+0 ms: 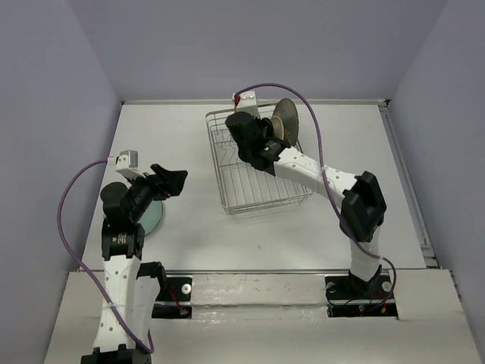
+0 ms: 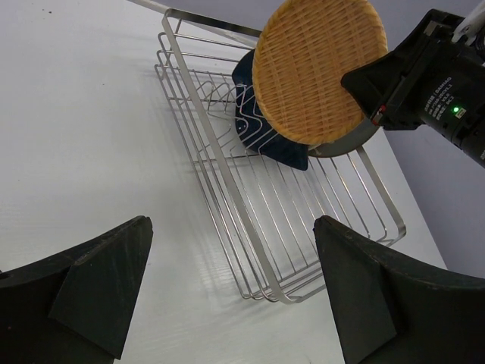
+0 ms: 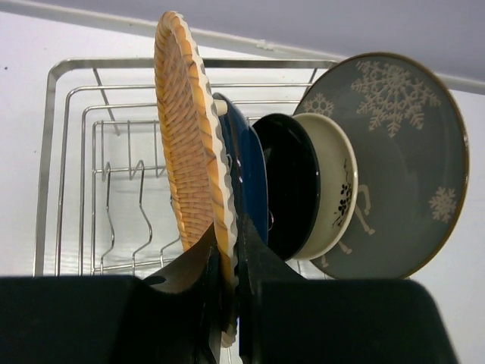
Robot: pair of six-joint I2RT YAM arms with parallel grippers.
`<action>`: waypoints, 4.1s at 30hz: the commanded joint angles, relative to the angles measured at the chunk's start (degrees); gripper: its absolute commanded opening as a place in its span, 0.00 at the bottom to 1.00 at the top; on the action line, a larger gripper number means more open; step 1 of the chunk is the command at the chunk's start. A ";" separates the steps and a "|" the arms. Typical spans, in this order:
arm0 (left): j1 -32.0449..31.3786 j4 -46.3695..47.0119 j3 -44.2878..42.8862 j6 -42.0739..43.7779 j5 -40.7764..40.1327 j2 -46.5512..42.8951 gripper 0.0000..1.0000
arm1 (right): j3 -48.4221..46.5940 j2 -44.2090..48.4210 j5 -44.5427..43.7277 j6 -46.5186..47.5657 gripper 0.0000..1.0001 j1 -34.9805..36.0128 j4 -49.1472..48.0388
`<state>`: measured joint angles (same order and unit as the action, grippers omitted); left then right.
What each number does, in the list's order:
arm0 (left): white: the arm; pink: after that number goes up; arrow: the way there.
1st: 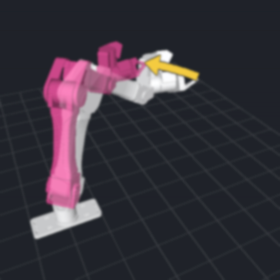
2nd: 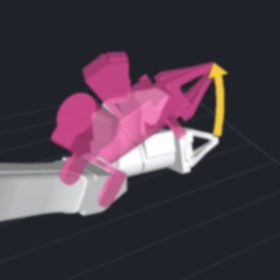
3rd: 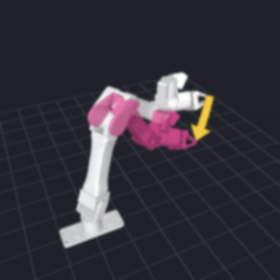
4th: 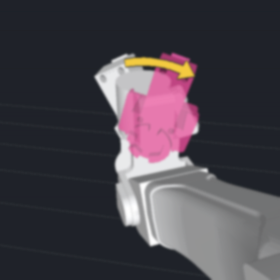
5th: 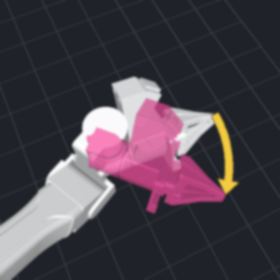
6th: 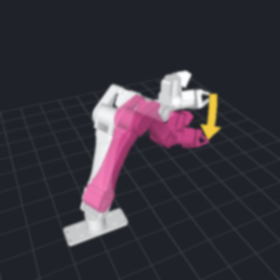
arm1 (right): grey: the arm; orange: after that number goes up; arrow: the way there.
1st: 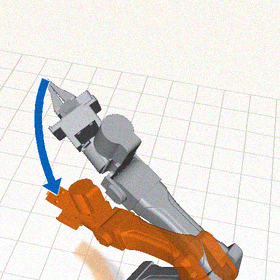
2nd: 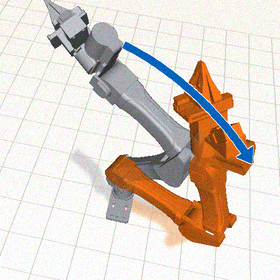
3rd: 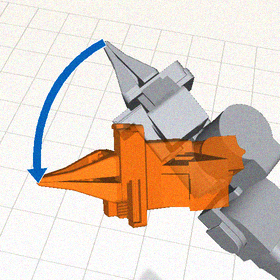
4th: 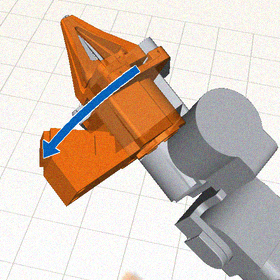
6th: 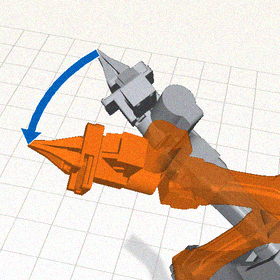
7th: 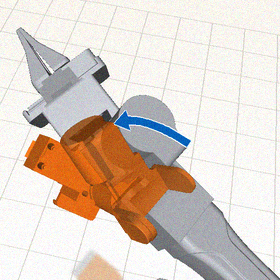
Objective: Load the plates into the dish rack
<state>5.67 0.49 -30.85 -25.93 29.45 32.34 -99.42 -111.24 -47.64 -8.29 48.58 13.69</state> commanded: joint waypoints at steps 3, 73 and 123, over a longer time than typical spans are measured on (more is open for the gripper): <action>-0.40 1.18 -0.18 0.71 0.34 -0.61 0.99 | -5.00 0.24 -5.27 1.79 0.07 0.29 -3.24; -8.04 -0.66 -26.81 -9.23 15.82 -4.30 0.99 | -16.15 -24.01 55.73 -32.66 0.64 15.23 -10.63; -11.47 -11.04 -25.83 -2.28 6.32 -4.74 0.99 | -8.78 -24.91 55.90 -43.04 0.07 14.62 -31.36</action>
<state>-5.54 -11.84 -53.01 -28.95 36.27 26.76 -108.88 -144.84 9.43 -56.53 62.72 -11.73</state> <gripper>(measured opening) 0.990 0.106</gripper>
